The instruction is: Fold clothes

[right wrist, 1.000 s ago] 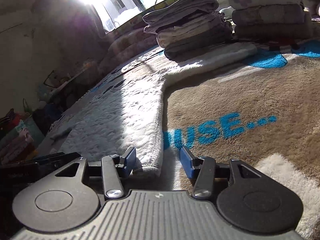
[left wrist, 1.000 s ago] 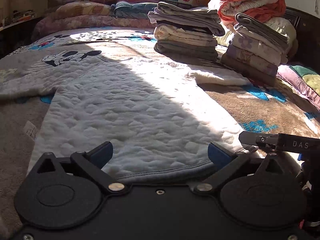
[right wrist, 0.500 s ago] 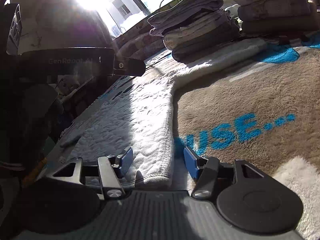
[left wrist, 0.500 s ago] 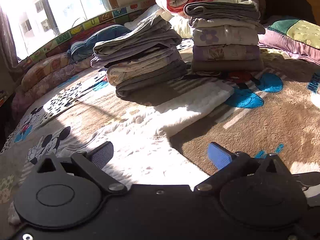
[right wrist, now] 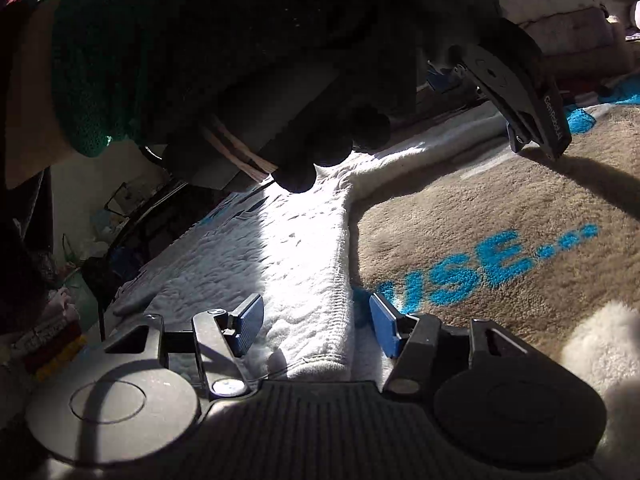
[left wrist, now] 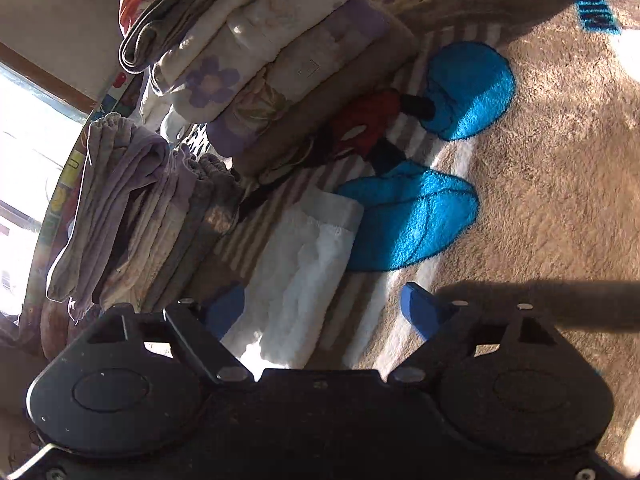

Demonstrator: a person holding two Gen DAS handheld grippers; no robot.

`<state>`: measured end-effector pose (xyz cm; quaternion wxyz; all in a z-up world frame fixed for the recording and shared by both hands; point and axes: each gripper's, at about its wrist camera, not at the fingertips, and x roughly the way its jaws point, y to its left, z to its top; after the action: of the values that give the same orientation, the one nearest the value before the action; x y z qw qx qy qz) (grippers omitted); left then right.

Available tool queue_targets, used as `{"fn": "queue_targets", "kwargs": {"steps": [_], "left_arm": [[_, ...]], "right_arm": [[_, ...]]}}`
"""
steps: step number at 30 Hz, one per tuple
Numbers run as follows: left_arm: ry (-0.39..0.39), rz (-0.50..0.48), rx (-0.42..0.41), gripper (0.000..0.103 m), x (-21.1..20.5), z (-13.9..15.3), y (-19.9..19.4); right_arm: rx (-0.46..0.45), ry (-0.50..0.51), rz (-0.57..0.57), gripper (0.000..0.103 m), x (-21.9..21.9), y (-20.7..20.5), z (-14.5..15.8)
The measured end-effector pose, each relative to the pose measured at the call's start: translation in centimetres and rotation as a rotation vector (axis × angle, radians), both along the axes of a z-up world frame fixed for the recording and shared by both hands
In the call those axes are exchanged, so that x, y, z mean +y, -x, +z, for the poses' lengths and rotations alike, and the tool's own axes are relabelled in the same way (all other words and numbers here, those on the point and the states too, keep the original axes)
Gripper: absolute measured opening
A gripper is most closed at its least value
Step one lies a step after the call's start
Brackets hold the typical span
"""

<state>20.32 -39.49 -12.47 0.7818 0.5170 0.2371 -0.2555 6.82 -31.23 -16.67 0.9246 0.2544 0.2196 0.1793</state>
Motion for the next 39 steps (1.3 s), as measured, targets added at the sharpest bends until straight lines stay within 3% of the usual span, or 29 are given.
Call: {"fn": "queue_targets", "kwargs": {"steps": [3, 7, 9, 11, 13, 14, 18, 20, 23, 26, 29, 33, 35, 39], "left_arm": [[-0.076, -0.010, -0.051, 0.086, -2.0, -1.5, -0.5], [-0.110, 0.039, -0.075, 0.085, -3.6, -2.1, -2.0], [-0.124, 0.066, -0.080, 0.074, -4.4, -2.4, -2.8], [-0.139, 0.093, -0.086, 0.040, -5.1, -2.6, -3.5], [-0.126, 0.136, -0.081, 0.015, -5.2, -2.7, -4.2], [-0.099, 0.153, -0.079, 0.010, -4.9, -2.4, -4.4], [0.091, 0.233, -0.064, 0.008, -2.2, 1.6, -5.0], [0.207, 0.277, -0.048, 0.008, -0.4, 4.0, -5.4], [0.466, 0.365, 0.018, 0.008, 4.7, 8.9, -6.0], [0.784, 0.445, 0.086, 0.008, 11.6, 13.0, -5.9], [0.992, 0.520, 0.102, 0.008, 18.0, 15.0, -5.5], [1.158, 0.618, 0.140, 0.008, 24.3, 15.2, -5.2], [1.201, 0.652, 0.137, 0.008, 26.6, 14.8, -4.7], [1.301, 0.736, 0.155, 0.008, 30.8, 13.4, -4.0]], "right_arm": [[-0.012, 0.016, 0.010, 0.063, 0.3, 0.0, 0.0], [-0.016, -0.002, 0.018, 0.064, 0.2, 0.0, 0.0], [-0.016, -0.009, 0.023, 0.064, 0.0, 0.0, 0.0], [-0.016, -0.012, 0.028, 0.064, -0.2, 0.0, -0.1], [-0.015, -0.006, 0.031, 0.064, -0.3, 0.1, 0.0], [-0.014, -0.004, 0.031, 0.064, -0.3, 0.1, 0.1], [-0.019, 0.023, 0.035, 0.060, -0.1, 0.2, 0.4], [-0.024, 0.044, 0.039, 0.053, 0.1, 0.3, 0.7], [-0.029, 0.061, 0.041, 0.051, 0.3, 0.5, 1.0], [-0.022, 0.068, 0.033, 0.051, 0.3, 0.4, 1.1], [-0.015, 0.086, 0.026, 0.052, 0.5, 0.4, 1.3], [0.001, 0.099, 0.022, 0.048, 0.9, 0.4, 1.4], [-0.004, 0.113, 0.030, 0.028, 1.2, 0.3, 1.5], [-0.054, 0.181, 0.047, 0.018, 2.2, 0.6, 2.5]]}}
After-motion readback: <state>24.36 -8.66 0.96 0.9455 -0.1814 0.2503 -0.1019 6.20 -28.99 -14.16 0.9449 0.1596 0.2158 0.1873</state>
